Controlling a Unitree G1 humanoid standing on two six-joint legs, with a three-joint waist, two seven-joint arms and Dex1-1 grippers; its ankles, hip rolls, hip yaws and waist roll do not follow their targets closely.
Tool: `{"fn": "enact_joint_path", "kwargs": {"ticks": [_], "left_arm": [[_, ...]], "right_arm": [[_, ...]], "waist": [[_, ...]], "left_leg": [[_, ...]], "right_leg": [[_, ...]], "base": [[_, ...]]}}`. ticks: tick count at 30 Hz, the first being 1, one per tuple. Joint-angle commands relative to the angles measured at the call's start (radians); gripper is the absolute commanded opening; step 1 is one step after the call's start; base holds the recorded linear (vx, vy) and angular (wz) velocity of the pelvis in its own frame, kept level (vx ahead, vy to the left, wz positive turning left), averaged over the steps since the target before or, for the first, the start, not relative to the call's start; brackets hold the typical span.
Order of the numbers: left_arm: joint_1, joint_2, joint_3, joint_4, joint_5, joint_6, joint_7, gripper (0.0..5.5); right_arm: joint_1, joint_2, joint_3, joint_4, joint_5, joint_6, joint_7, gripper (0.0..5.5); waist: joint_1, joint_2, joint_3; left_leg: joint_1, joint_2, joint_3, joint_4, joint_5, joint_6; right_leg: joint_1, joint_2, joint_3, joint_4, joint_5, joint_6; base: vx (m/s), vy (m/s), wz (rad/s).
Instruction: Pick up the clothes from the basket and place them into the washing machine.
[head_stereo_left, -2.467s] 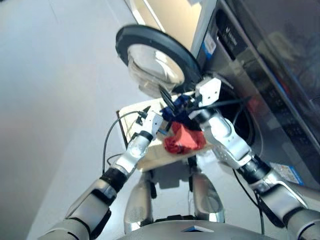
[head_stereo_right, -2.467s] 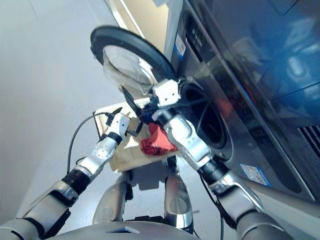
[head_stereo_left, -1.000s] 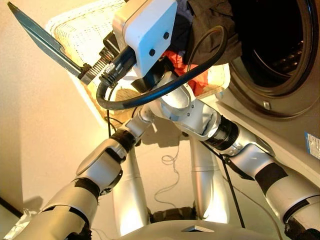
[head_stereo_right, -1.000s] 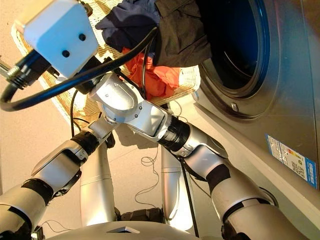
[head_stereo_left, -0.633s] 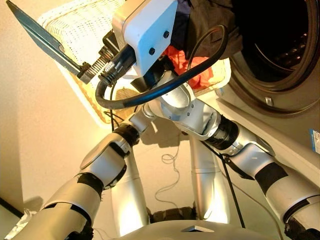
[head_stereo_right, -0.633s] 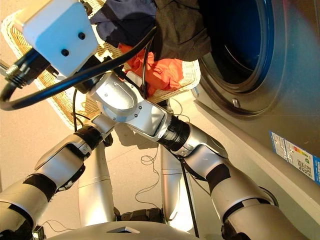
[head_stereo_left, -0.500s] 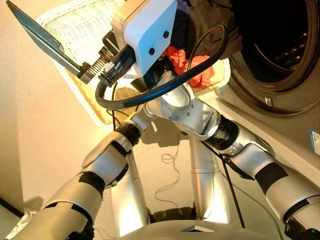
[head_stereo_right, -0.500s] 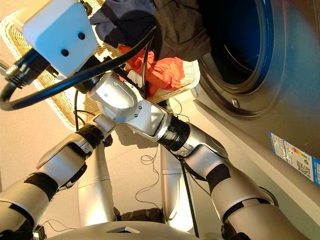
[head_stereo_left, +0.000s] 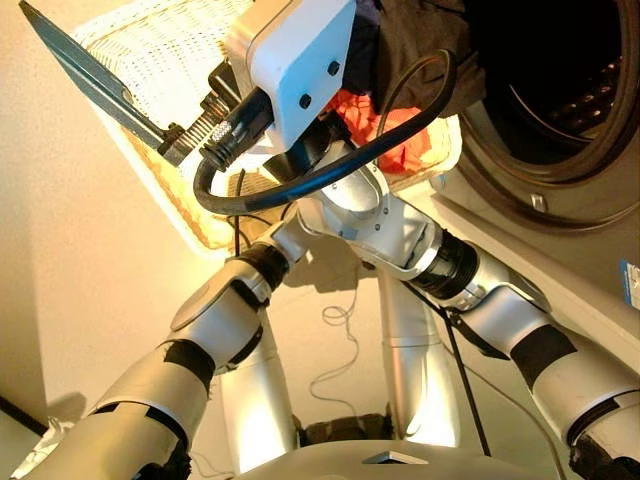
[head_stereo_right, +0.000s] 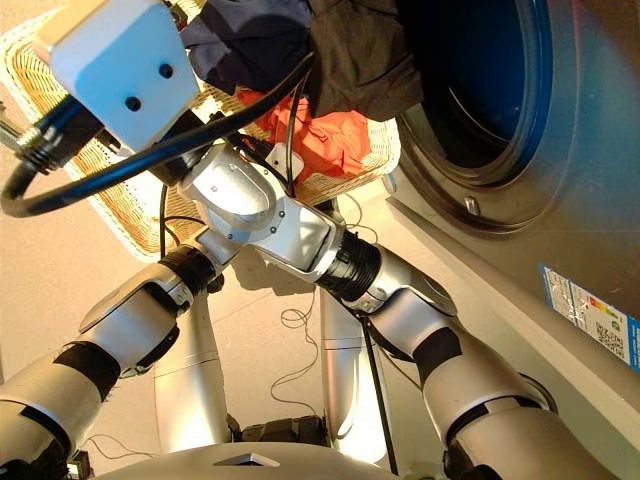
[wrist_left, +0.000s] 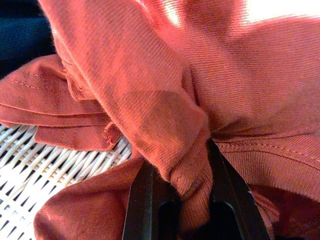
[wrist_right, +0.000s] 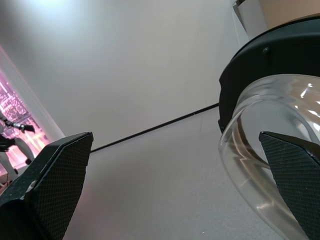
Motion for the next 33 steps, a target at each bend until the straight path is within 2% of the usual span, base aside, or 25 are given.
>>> {"fn": "enact_joint_path", "kwargs": {"ticks": [1,4,7,8,9,10,11,15,16,19,21,22,24,29,33], "left_arm": [[0.002,0.021,0.029,0.017,-0.022,-0.015,0.039,0.0],[0.04,0.061,0.032,-0.096,-0.021,-0.046,0.046,0.0],[0.114,0.127,0.046,-0.242,-0.013,-0.083,0.046,0.0],[0.117,0.127,0.045,-0.245,-0.012,-0.082,0.046,0.0],[0.133,0.148,0.052,-0.294,-0.016,-0.093,0.043,0.0],[0.176,0.17,0.059,-0.341,-0.022,-0.103,0.037,0.0],[0.196,0.191,0.069,-0.381,-0.037,-0.114,0.028,0.0],[0.308,0.277,0.123,-0.526,-0.061,-0.143,0.006,0.0],[0.34,0.306,0.154,-0.584,-0.061,-0.159,0.009,0.0],[0.396,0.342,0.194,-0.645,-0.087,-0.179,0.007,0.0],[0.45,0.353,0.249,-0.721,-0.111,-0.208,0.004,0.0],[0.474,0.36,0.262,-0.741,-0.118,-0.208,-0.001,0.0],[0.505,0.362,0.299,-0.797,-0.122,-0.23,-0.002,0.0],[0.582,0.352,0.36,-0.914,-0.139,-0.258,-0.031,0.0],[0.631,0.359,0.405,-1.009,-0.177,-0.274,-0.089,0.0]], "right_arm": [[-0.056,0.033,-0.022,-0.027,-0.038,-0.063,0.01,5.5],[-0.021,-0.051,-0.053,-0.031,-0.066,-0.062,-0.008,5.5],[0.057,-0.2,-0.137,-0.038,-0.095,-0.067,-0.047,5.5],[0.06,-0.201,-0.138,-0.04,-0.095,-0.067,-0.047,5.5],[0.08,-0.238,-0.164,-0.045,-0.094,-0.071,-0.058,5.5],[0.128,-0.269,-0.188,-0.051,-0.095,-0.073,-0.065,5.5],[0.153,-0.298,-0.216,-0.06,-0.097,-0.074,-0.072,5.5],[0.318,-0.408,-0.358,-0.101,-0.138,-0.087,-0.122,5.5],[0.38,-0.434,-0.41,-0.107,-0.162,-0.088,-0.154,5.5],[0.481,-0.457,-0.471,-0.14,-0.21,-0.086,-0.161,5.5],[0.548,-0.471,-0.506,-0.136,-0.25,-0.076,-0.171,5.5],[0.573,-0.475,-0.514,-0.141,-0.258,-0.074,-0.168,5.5],[0.618,-0.475,-0.528,-0.138,-0.27,-0.069,-0.157,5.5],[0.699,-0.457,-0.535,-0.111,-0.24,-0.074,-0.114,5.5],[0.757,-0.445,-0.51,-0.097,-0.18,-0.067,-0.026,5.5]], "waist": [[-0.013,0.006,-0.008],[-0.006,0.011,-0.008],[-0.001,0.016,-0.008],[0.0,0.016,-0.008],[0.0,0.016,-0.008],[0.002,0.018,-0.008],[0.0,0.017,-0.008],[0.0,0.012,-0.008],[-0.001,0.01,-0.008],[-0.001,0.001,-0.008],[0.005,0.001,-0.008],[0.005,0.0,-0.008],[0.009,-0.001,-0.008],[0.023,-0.002,-0.008],[0.037,-0.005,-0.008]], "left_leg": [[-0.016,-0.025,0.014,0.095,-0.099,0.033],[0.003,-0.028,0.02,0.066,-0.092,0.034],[0.035,-0.035,0.021,0.01,-0.071,0.033],[0.038,-0.035,0.021,0.008,-0.07,0.033],[0.028,-0.037,0.026,-0.021,-0.03,0.037],[0.064,-0.037,0.024,-0.026,-0.058,0.03],[0.051,-0.04,0.03,-0.052,-0.019,0.036],[0.106,-0.053,0.033,-0.113,-0.002,0.036],[0.123,-0.055,0.033,-0.127,0.001,0.035],[0.152,-0.059,0.037,-0.146,0.004,0.036],[0.18,-0.062,0.036,-0.168,0.008,0.035],[0.191,-0.063,0.036,-0.175,0.01,0.035],[0.222,-0.067,0.033,-0.197,0.014,0.033],[0.333,-0.082,0.035,-0.272,0.032,0.031],[0.462,-0.099,0.021,-0.34,0.049,0.033]], "right_leg": [[0.0,0.0,-0.013,-0.08,0.072,0.04],[0.018,-0.003,-0.012,-0.103,0.078,0.045],[0.056,-0.015,-0.012,-0.154,0.093,0.052],[0.059,-0.015,-0.012,-0.156,0.094,0.052],[0.049,-0.021,-0.011,-0.186,0.133,0.054],[0.083,-0.023,-0.015,-0.185,0.104,0.059],[0.071,-0.026,-0.014,-0.214,0.144,0.06],[0.121,-0.034,-0.013,-0.271,0.163,0.07],[0.138,-0.035,-0.014,-0.286,0.166,0.073],[0.165,-0.038,-0.015,-0.312,0.174,0.076],[0.195,-0.042,-0.018,-0.337,0.178,0.079],[0.206,-0.044,-0.021,-0.344,0.18,0.081],[0.242,-0.05,-0.027,-0.367,0.183,0.083],[0.356,-0.065,-0.043,-0.439,0.198,0.091],[0.488,-0.073,-0.053,-0.501,0.206,0.096]], "base": [[0.0,0.0,0.0],[0.0,0.0,0.0],[0.0,0.0,0.0],[-0.071,0.003,0.084],[0.0,0.0,0.0],[-0.063,0.007,0.056],[0.0,0.0,0.0],[-0.015,0.003,0.014],[0.0,0.0,0.0],[0.0,0.0,0.0],[0.0,0.0,0.0],[0.0,0.0,0.0],[0.0,0.0,0.0],[0.053,0.004,0.041],[0.097,0.013,-0.004]]}}
